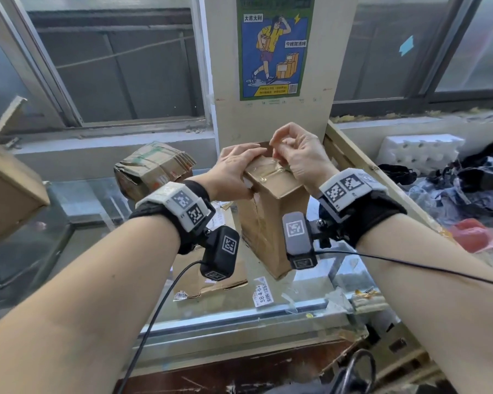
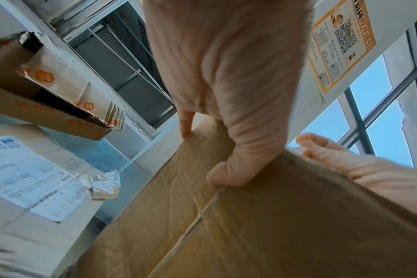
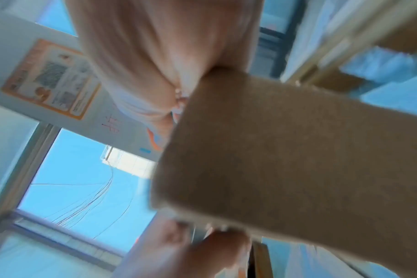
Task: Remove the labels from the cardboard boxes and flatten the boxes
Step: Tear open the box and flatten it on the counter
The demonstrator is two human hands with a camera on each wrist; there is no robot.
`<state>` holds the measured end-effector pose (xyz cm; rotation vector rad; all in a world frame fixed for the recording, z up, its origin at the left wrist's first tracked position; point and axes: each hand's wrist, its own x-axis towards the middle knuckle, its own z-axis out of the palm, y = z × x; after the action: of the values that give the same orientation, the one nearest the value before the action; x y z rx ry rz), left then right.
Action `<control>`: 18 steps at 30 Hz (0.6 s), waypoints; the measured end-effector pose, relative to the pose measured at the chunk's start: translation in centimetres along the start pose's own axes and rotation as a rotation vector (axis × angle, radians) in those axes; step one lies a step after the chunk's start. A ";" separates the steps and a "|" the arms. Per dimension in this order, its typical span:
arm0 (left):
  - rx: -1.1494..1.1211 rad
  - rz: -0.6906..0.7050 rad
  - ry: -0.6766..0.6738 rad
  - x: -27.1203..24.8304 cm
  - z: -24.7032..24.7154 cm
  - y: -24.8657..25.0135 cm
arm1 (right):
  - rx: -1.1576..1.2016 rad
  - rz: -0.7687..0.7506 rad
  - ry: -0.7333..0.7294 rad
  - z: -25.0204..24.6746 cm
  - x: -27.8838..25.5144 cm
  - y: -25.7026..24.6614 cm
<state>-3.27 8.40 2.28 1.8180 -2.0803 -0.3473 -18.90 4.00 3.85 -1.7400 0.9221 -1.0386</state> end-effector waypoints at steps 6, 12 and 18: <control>-0.009 -0.053 0.026 -1.0 -0.1 0.1 | -0.544 -0.061 0.011 1.5 0.6 0.1; -0.052 -0.068 0.019 -1.1 0.0 0.2 | -0.711 -0.100 0.019 1.6 -0.4 -0.1; -0.041 -0.055 0.026 -1.1 0.1 0.2 | -0.725 -0.202 -0.022 1.6 -0.9 0.0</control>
<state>-3.37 9.53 2.13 1.8479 -1.9943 -0.3758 -17.79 5.28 3.24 -2.4745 1.2229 -0.8559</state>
